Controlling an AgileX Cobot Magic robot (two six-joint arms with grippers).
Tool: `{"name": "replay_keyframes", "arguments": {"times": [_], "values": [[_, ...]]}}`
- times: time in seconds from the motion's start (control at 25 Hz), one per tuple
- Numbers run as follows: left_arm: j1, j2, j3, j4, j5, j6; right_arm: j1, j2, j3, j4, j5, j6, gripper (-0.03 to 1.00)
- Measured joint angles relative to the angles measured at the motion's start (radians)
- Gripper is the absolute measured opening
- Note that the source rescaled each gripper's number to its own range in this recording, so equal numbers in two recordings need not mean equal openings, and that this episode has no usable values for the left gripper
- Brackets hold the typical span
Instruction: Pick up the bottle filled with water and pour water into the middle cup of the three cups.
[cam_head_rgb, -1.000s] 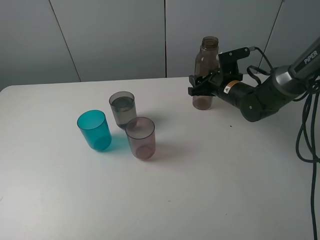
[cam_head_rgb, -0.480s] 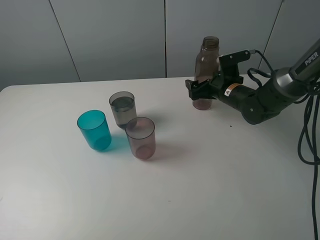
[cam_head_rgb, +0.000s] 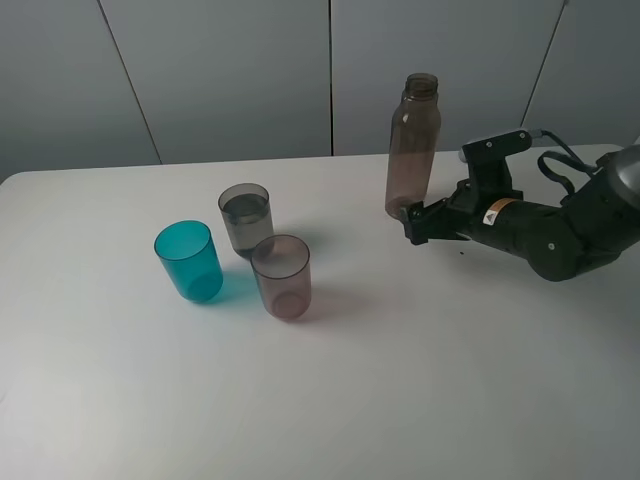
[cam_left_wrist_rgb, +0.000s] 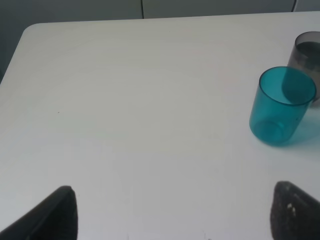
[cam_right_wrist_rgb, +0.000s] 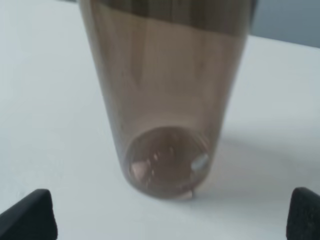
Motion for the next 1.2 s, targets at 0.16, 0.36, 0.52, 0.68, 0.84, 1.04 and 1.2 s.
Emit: {"name": "replay_keyframes", "arguments": {"times": [0.16,0.36,0.52,0.68,0.84,1.04,1.2], "values": [[0.0,0.0,0.0,0.0,0.0,0.0,0.0,-0.111,0.068,0.015,0.036,-0.024,1.0],[0.0,0.0,0.0,0.0,0.0,0.0,0.0,-0.329,0.072,0.015,0.22,-0.029,1.0],[0.0,0.0,0.0,0.0,0.0,0.0,0.0,-0.59,0.063,0.015,0.493,-0.029,1.0],[0.0,0.0,0.0,0.0,0.0,0.0,0.0,-0.861,-0.008,0.015,0.902,-0.029,1.0],[0.0,0.0,0.0,0.0,0.0,0.0,0.0,-1.109,-0.083,0.017,1.265,-0.029,1.0],[0.0,0.0,0.0,0.0,0.0,0.0,0.0,-1.381,-0.117,0.065,1.598,-0.029,1.0],[0.0,0.0,0.0,0.0,0.0,0.0,0.0,-1.564,-0.119,0.087,1.81,-0.029,1.0]]}}
